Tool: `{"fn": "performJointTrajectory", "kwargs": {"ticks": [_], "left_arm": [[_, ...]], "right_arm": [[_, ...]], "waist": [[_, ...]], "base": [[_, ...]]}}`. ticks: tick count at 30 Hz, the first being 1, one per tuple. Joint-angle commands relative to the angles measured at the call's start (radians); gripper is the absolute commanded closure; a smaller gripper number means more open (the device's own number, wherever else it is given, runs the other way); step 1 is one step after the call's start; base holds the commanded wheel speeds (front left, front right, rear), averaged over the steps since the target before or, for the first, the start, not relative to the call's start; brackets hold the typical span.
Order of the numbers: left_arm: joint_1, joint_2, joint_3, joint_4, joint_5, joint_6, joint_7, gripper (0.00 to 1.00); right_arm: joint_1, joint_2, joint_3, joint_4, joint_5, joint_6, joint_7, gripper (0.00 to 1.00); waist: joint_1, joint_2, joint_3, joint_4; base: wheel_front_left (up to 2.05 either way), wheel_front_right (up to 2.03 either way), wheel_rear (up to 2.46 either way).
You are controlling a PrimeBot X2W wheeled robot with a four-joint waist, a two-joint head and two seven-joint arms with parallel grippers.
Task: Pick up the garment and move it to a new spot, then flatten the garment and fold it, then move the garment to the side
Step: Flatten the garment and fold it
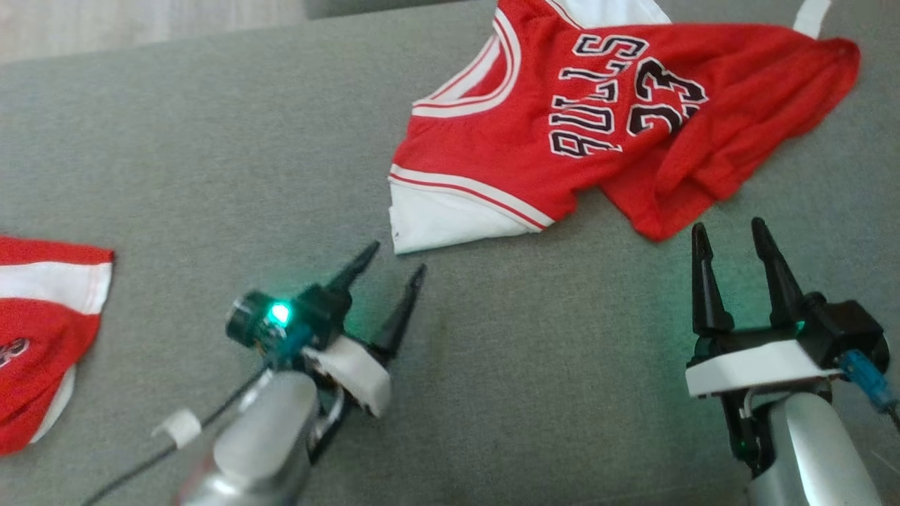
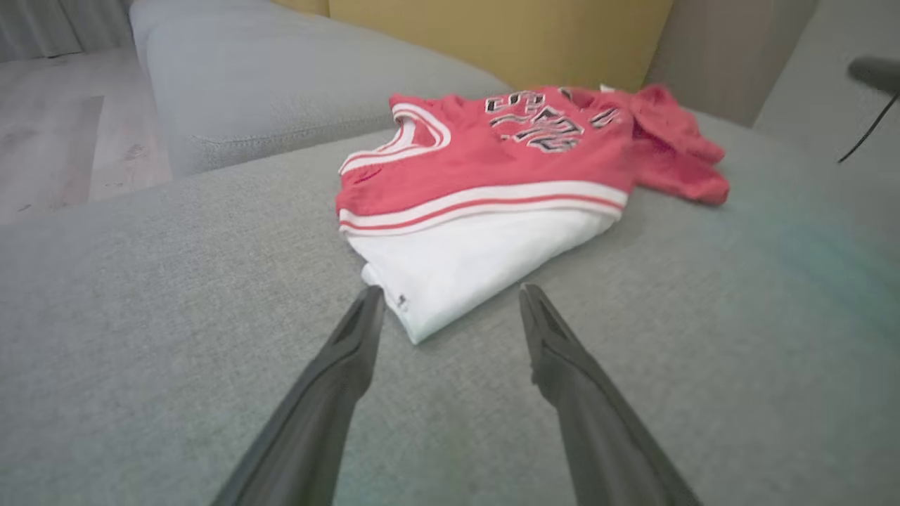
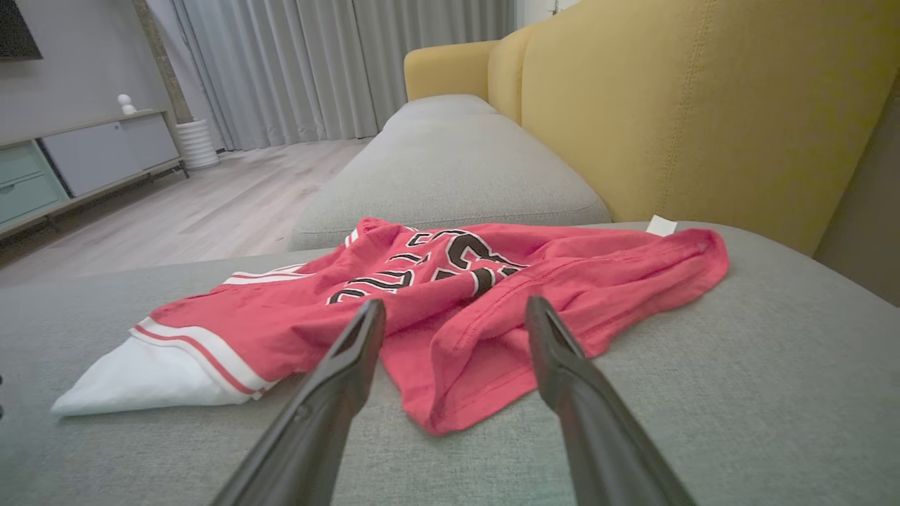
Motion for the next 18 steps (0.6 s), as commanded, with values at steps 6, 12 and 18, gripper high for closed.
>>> {"fn": "performJointTrajectory", "kwargs": {"ticks": [6, 12, 18], "left_arm": [[-0.169, 0.020, 0.007, 0.186, 0.041, 0.006, 0.038, 0.00], [-0.230, 0.014, -0.032, 0.273, 0.042, 0.003, 0.002, 0.00], [-0.258, 0.010, -0.057, 0.282, 0.043, 0.002, -0.032, 0.00]], "right_arm": [[-0.052, -0.001, 0.015, -0.042, 0.005, 0.008, -0.011, 0.00], [-0.062, -0.001, 0.008, -0.046, 0.013, 0.008, -0.011, 0.00], [-0.064, -0.001, 0.003, -0.045, 0.015, 0.008, -0.011, 0.00]], "waist": [[-0.0002, 0.0000, 0.066, -0.057], [-0.0002, 0.0000, 0.083, -0.078], [-0.0002, 0.0000, 0.086, -0.082]], "base": [[0.00, 0.00, 0.00], [0.00, 0.00, 0.00], [0.00, 0.00, 0.00]]}}
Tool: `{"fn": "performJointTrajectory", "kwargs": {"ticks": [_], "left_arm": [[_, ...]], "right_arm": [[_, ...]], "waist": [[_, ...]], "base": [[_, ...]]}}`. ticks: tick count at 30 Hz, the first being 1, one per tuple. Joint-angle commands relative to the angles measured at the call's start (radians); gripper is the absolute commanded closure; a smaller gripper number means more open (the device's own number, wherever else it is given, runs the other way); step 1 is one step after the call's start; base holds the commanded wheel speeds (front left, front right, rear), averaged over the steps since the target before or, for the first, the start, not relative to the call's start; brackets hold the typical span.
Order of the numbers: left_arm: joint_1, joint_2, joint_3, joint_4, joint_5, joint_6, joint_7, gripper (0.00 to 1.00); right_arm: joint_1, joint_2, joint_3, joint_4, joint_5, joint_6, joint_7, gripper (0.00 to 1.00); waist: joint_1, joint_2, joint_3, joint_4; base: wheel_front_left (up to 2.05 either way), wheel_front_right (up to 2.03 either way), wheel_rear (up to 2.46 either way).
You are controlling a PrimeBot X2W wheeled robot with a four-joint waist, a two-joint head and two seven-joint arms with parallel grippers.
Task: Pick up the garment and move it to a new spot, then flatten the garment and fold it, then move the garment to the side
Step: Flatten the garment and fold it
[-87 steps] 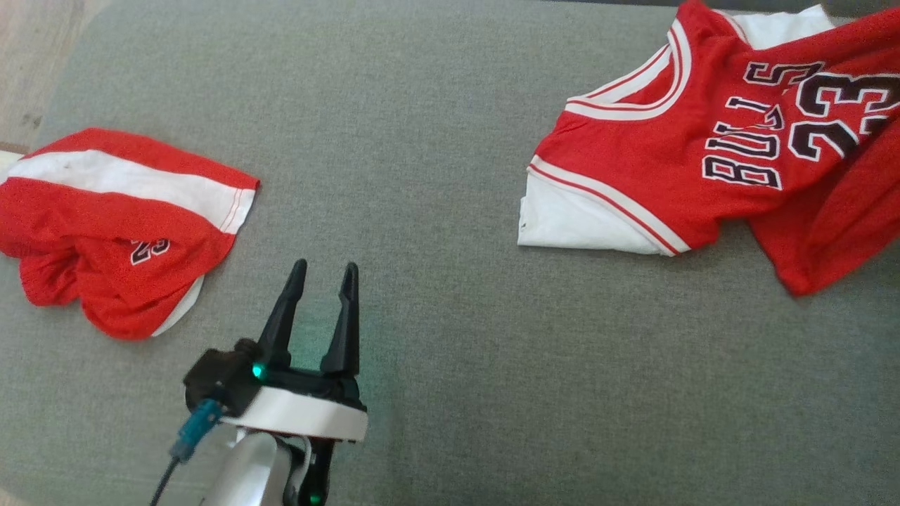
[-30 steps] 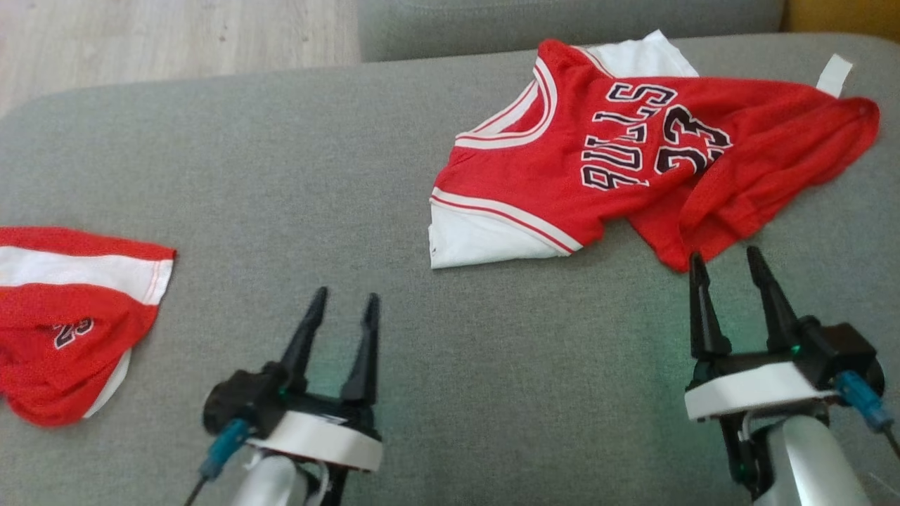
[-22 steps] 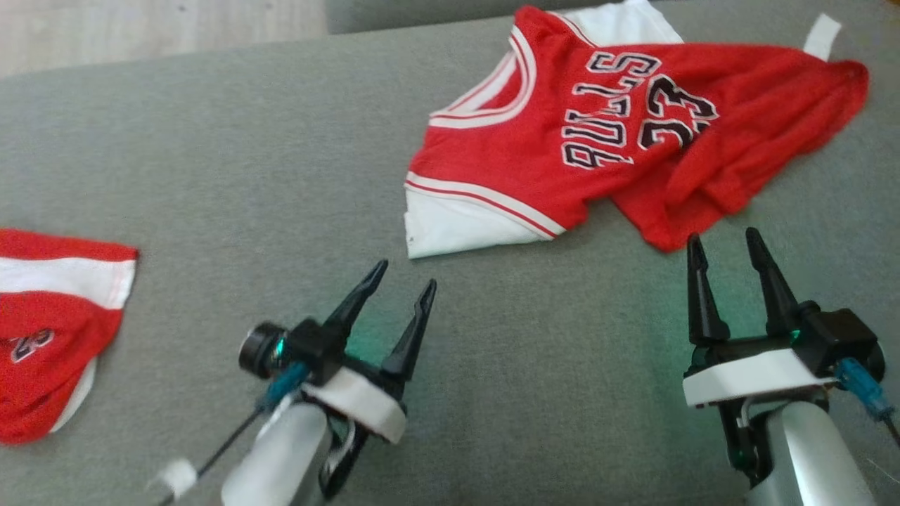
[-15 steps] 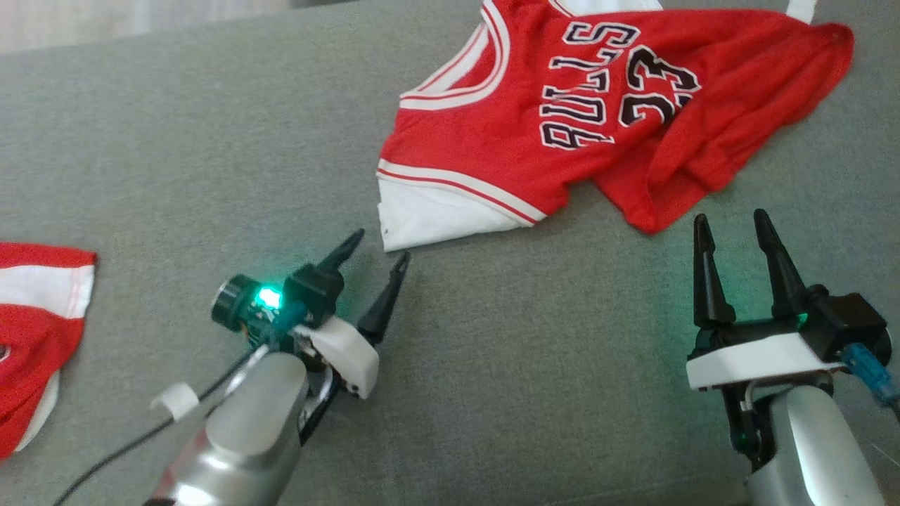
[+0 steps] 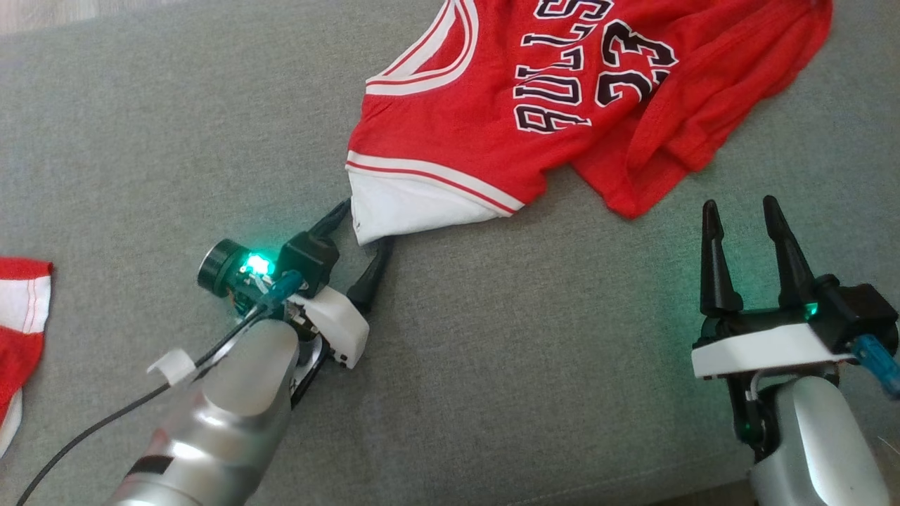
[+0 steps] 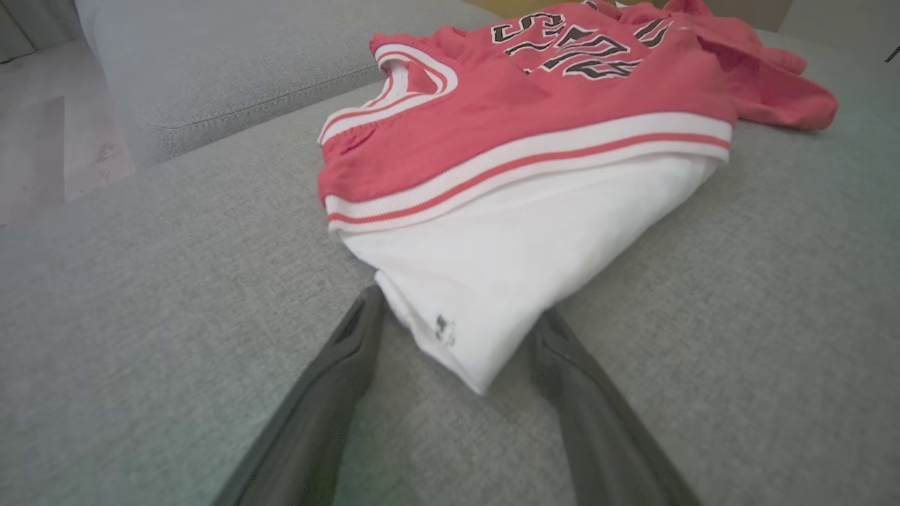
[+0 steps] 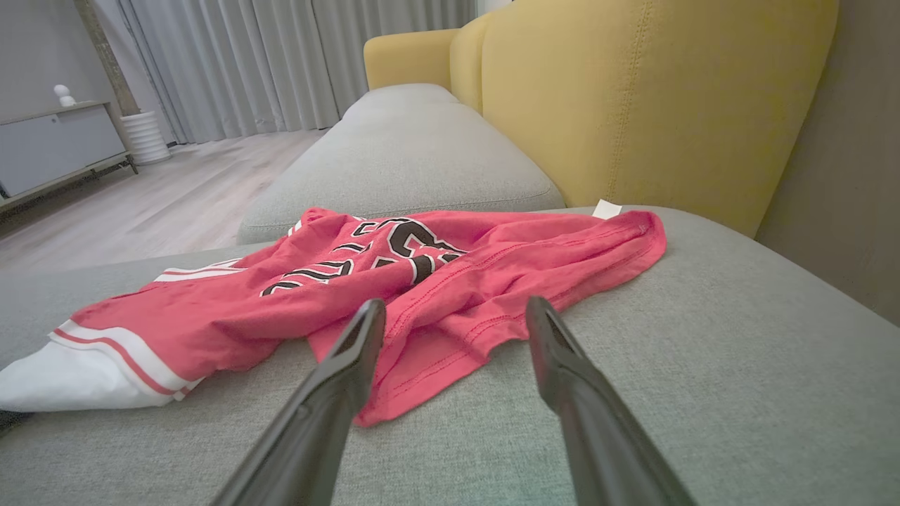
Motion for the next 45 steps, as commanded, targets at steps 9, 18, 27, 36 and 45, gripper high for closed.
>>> {"fn": "performJointTrajectory", "kwargs": {"ticks": [9, 18, 27, 36, 45], "left_arm": [[-0.026, 0.020, -0.016, -0.088, 0.027, 0.002, -0.012, 0.00], [-0.014, 0.037, -0.040, -0.129, -0.013, 0.002, -0.013, 1.00], [0.057, 0.054, 0.057, -0.234, -0.062, 0.002, -0.013, 1.00], [0.230, 0.086, 0.125, -0.395, -0.158, 0.002, -0.013, 1.00], [0.285, 0.154, 0.154, -0.590, -0.288, 0.003, 0.001, 1.00]], "right_arm": [[-0.026, -0.001, 0.022, -0.030, 0.004, 0.008, -0.011, 0.00], [-0.025, -0.001, 0.024, -0.024, 0.008, 0.008, -0.011, 0.00], [-0.008, -0.001, 0.026, -0.005, 0.005, 0.008, -0.011, 0.00], [0.037, -0.001, 0.017, 0.014, 0.004, 0.008, -0.011, 0.00], [0.053, -0.001, 0.025, 0.023, 0.002, 0.008, -0.011, 0.00]], "waist": [[0.0000, 0.0000, -0.006, 0.004], [0.0000, 0.0000, -0.015, 0.005], [0.0000, 0.0000, -0.087, 0.028], [0.0000, 0.0000, -0.192, 0.089], [0.0000, 0.0000, -0.207, 0.129]], "base": [[0.00, 0.00, 0.00], [0.00, 0.00, 0.00], [0.00, 0.00, 0.00], [0.00, 0.00, 0.00], [0.00, 0.00, 0.00]]}}
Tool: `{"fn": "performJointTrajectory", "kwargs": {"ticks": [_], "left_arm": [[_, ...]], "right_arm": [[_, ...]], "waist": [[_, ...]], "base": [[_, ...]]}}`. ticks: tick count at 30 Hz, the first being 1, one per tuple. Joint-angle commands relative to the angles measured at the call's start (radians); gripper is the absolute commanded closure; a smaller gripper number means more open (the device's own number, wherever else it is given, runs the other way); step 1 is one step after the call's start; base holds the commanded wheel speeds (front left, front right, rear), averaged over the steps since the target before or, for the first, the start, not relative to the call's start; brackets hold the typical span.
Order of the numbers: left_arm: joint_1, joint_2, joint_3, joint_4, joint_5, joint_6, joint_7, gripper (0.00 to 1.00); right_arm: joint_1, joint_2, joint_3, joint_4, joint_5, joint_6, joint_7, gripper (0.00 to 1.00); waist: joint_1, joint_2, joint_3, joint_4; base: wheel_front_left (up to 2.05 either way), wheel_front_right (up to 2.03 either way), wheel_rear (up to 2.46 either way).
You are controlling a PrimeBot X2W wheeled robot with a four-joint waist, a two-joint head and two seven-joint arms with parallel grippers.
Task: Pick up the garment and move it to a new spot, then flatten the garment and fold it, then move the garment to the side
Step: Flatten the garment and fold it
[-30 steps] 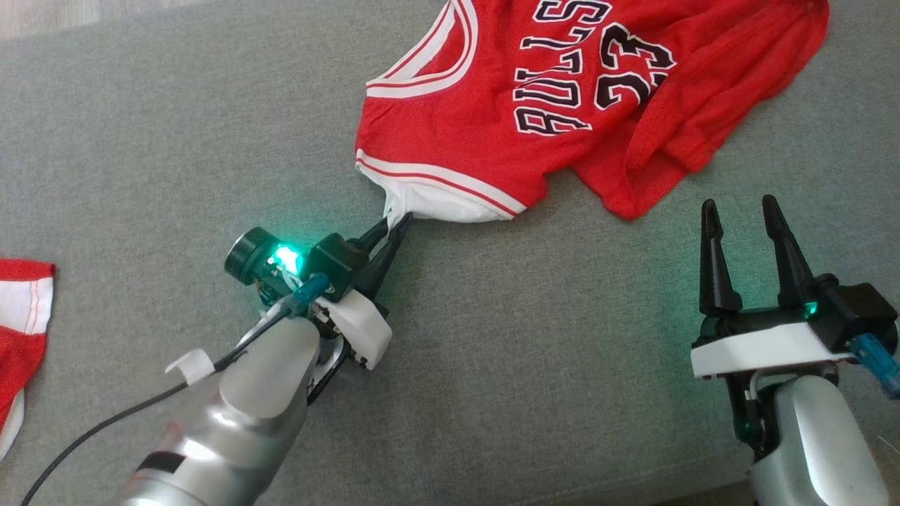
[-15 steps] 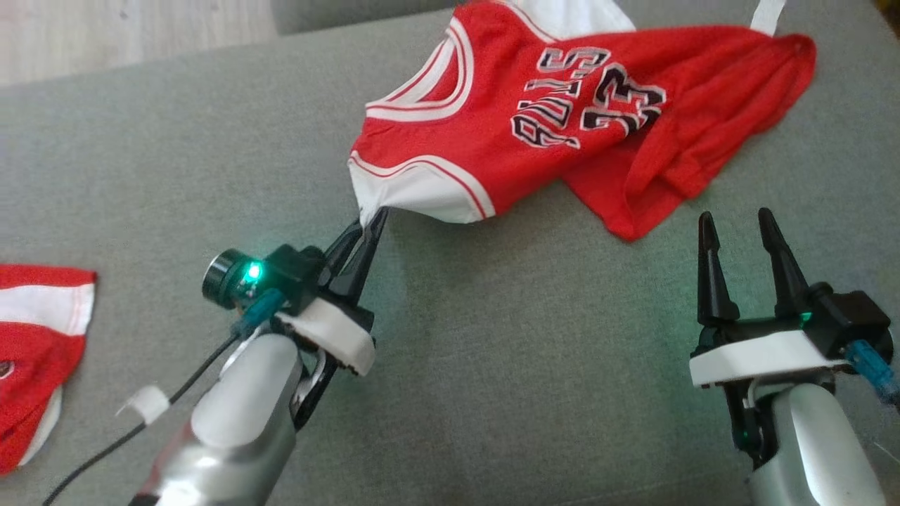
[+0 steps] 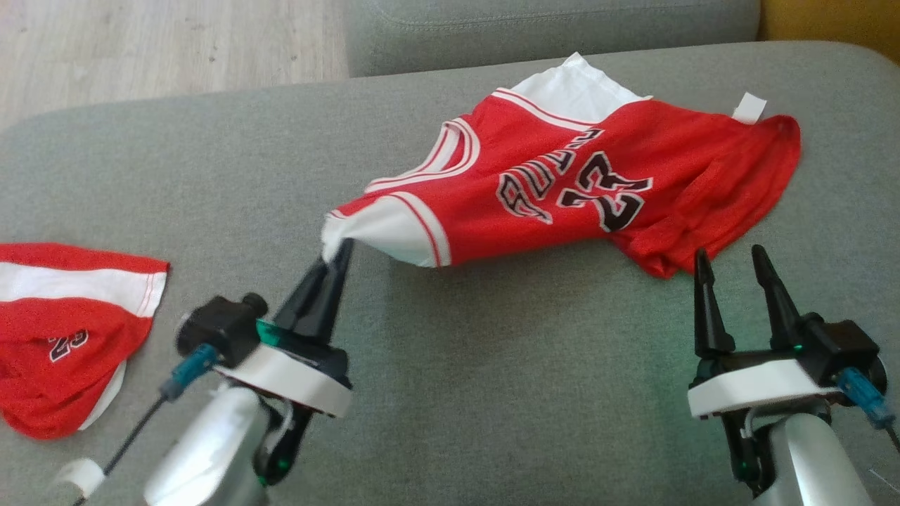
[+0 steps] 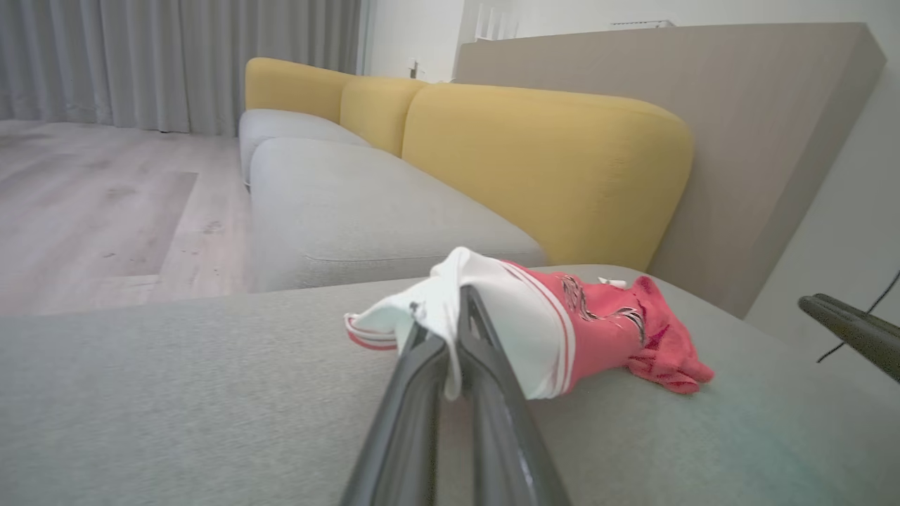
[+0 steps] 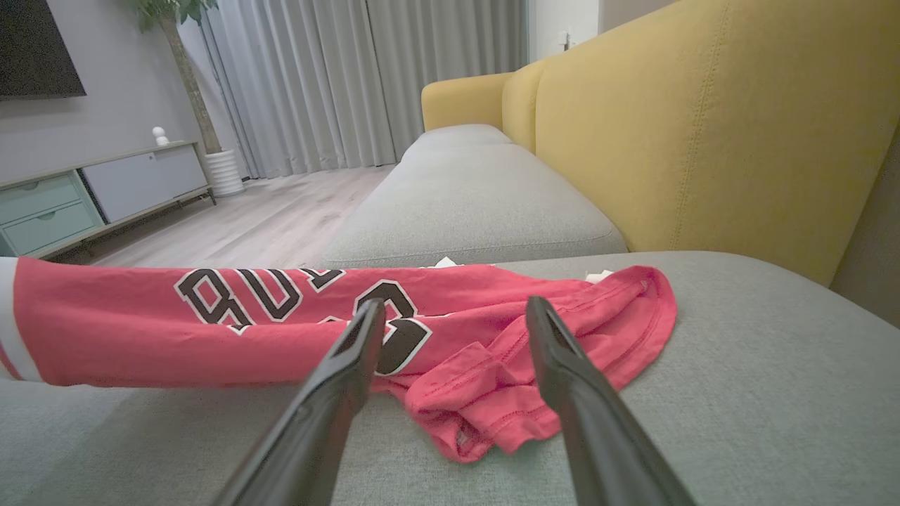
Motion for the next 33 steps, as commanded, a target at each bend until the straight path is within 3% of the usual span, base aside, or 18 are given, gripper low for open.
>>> {"fn": "performJointTrajectory", "kwargs": {"ticks": [1, 9, 19, 20, 21, 28, 33], "left_arm": [[-0.058, 0.050, 0.050, -0.041, 0.009, 0.008, 0.011, 1.00], [-0.165, 0.087, 0.050, 0.047, 0.044, 0.017, 0.054, 1.00], [-0.307, 0.104, 0.036, 0.421, 0.094, 0.050, 0.096, 1.00], [-0.314, 0.098, 0.038, 0.450, 0.093, 0.058, 0.091, 0.57], [-0.321, 0.092, 0.041, 0.477, 0.090, 0.064, 0.085, 0.00], [-0.334, 0.053, 0.038, 0.557, 0.109, 0.098, 0.008, 0.00], [-0.262, 0.028, 0.083, 0.464, 0.108, 0.130, -0.010, 0.00]], "right_arm": [[-0.020, -0.002, 0.033, -0.026, 0.002, 0.008, -0.011, 0.00], [-0.050, -0.002, 0.059, -0.025, 0.010, 0.008, -0.011, 0.00], [-0.076, -0.002, 0.078, -0.027, 0.023, 0.008, -0.011, 0.00], [-0.075, -0.002, 0.076, -0.027, 0.023, 0.008, -0.011, 0.00], [-0.073, -0.002, 0.074, -0.027, 0.022, 0.008, -0.011, 0.00], [-0.059, -0.002, 0.061, -0.022, 0.008, 0.008, -0.011, 0.00], [-0.048, -0.002, 0.049, -0.016, -0.005, 0.008, -0.011, 0.00]], "waist": [[0.0002, 0.0000, 0.010, -0.002], [0.0002, 0.0000, 0.063, -0.058], [0.0002, 0.0000, 0.121, -0.123], [0.0002, 0.0000, 0.122, -0.124], [0.0002, 0.0000, 0.122, -0.123], [0.0002, 0.0000, 0.102, -0.080], [0.0002, 0.0000, 0.059, -0.020]], "base": [[0.00, 0.00, 0.00], [0.00, 0.00, 0.00], [0.00, 0.00, 0.00], [0.00, 0.00, 0.00], [0.00, 0.00, 0.00], [0.00, 0.00, 0.00], [0.00, 0.00, 0.00]]}}
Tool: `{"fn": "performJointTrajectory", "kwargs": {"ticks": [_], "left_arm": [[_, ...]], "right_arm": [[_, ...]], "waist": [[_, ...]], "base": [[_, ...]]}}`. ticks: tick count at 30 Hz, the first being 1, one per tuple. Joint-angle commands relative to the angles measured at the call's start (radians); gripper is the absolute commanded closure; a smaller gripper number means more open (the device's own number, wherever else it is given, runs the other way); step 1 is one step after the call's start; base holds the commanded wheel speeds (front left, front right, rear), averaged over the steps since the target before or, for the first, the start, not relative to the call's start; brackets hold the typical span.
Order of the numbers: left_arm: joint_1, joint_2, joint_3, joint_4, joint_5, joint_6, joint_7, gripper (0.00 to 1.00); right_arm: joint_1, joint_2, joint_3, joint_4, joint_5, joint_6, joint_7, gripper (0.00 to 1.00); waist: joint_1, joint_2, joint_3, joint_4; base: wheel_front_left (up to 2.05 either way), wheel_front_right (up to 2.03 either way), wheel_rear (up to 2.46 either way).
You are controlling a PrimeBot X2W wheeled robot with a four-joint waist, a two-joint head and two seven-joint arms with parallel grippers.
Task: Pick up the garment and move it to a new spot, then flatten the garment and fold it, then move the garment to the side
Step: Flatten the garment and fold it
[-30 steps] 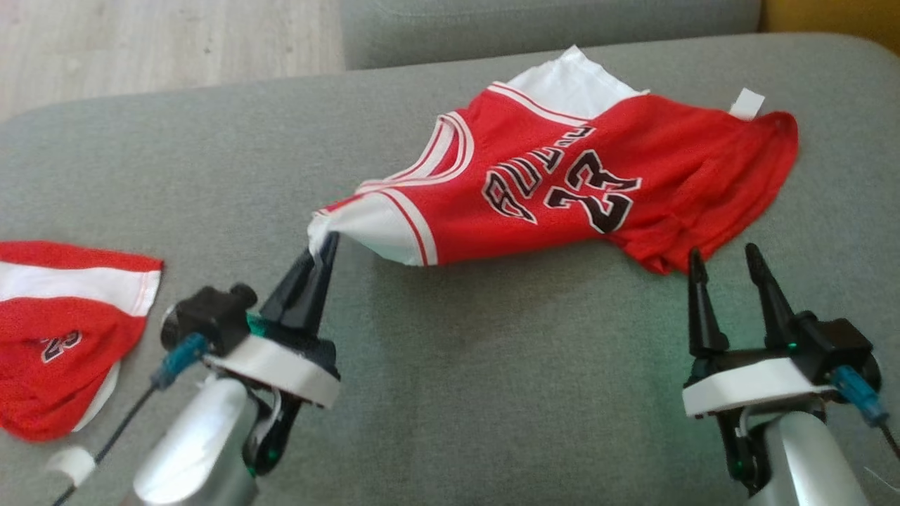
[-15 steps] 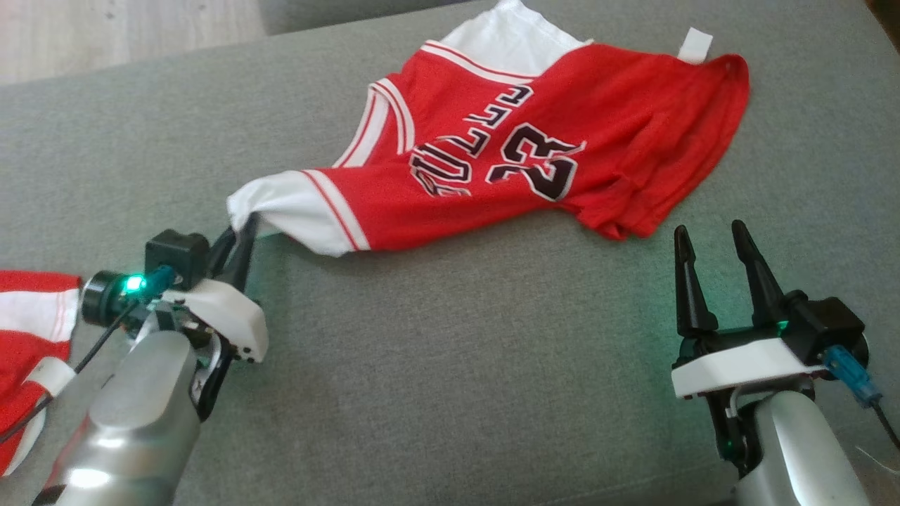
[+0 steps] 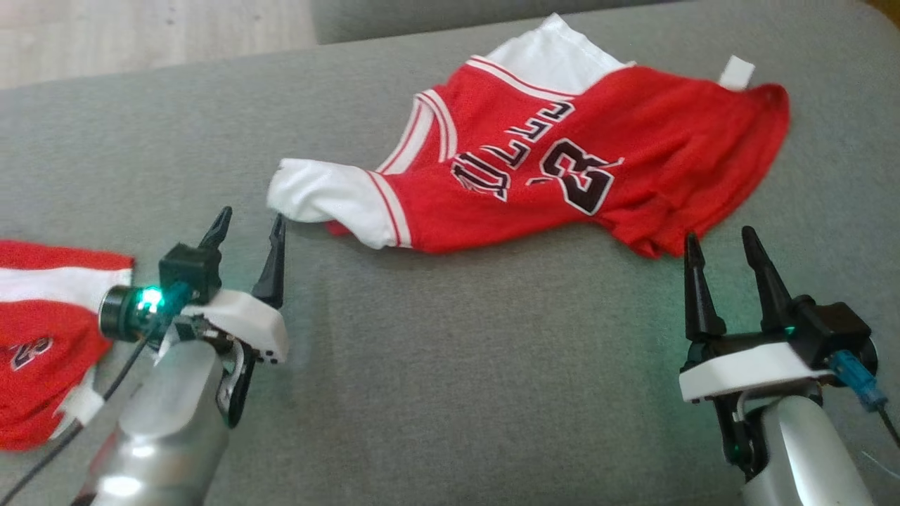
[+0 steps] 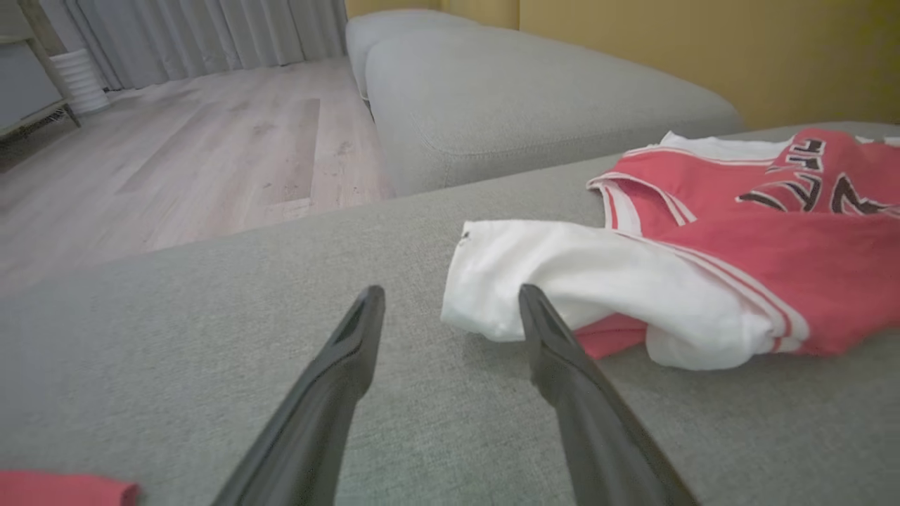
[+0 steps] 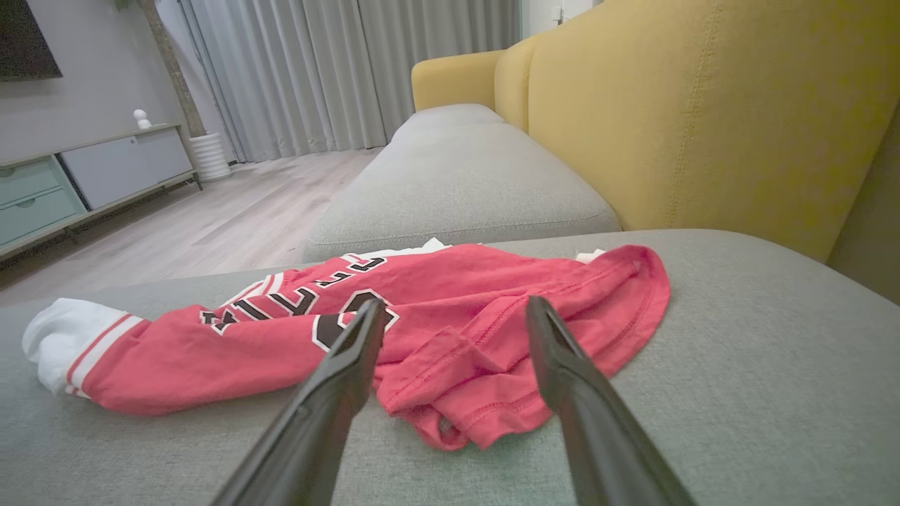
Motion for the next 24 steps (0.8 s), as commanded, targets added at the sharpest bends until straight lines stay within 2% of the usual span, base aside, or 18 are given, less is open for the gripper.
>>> {"fn": "performJointTrajectory", "kwargs": {"ticks": [1, 5, 7, 15, 24], "left_arm": [[0.005, 0.027, 0.056, -0.071, 0.001, 0.012, -0.012, 0.00], [0.095, 0.024, 0.100, -0.230, 0.031, 0.033, -0.012, 0.00], [0.145, 0.029, 0.101, -0.318, 0.083, 0.050, -0.012, 0.00], [0.365, -0.052, 0.170, -0.521, 0.128, 0.093, -0.012, 0.00], [0.448, -0.100, 0.205, -0.566, 0.187, 0.063, -0.013, 0.00]], "right_arm": [[-0.003, -0.002, 0.019, -0.025, -0.011, 0.008, -0.011, 0.00], [0.013, -0.002, 0.014, -0.020, -0.012, 0.008, -0.011, 0.00], [0.021, -0.002, 0.011, -0.016, -0.014, 0.008, -0.011, 0.00], [0.044, -0.002, 0.000, -0.009, -0.016, 0.008, -0.011, 0.00], [0.051, -0.002, -0.017, -0.009, -0.013, 0.008, -0.011, 0.00]], "waist": [[0.0000, 0.0000, -0.022, 0.027], [0.0000, 0.0000, -0.040, 0.059], [0.0000, 0.0000, -0.046, 0.074], [0.0000, 0.0000, -0.070, 0.104], [0.0000, 0.0000, -0.069, 0.132]], "base": [[0.00, 0.00, 0.00], [0.00, 0.00, 0.00], [0.00, 0.00, 0.00], [0.00, 0.00, 0.00], [0.00, 0.00, 0.00]]}}
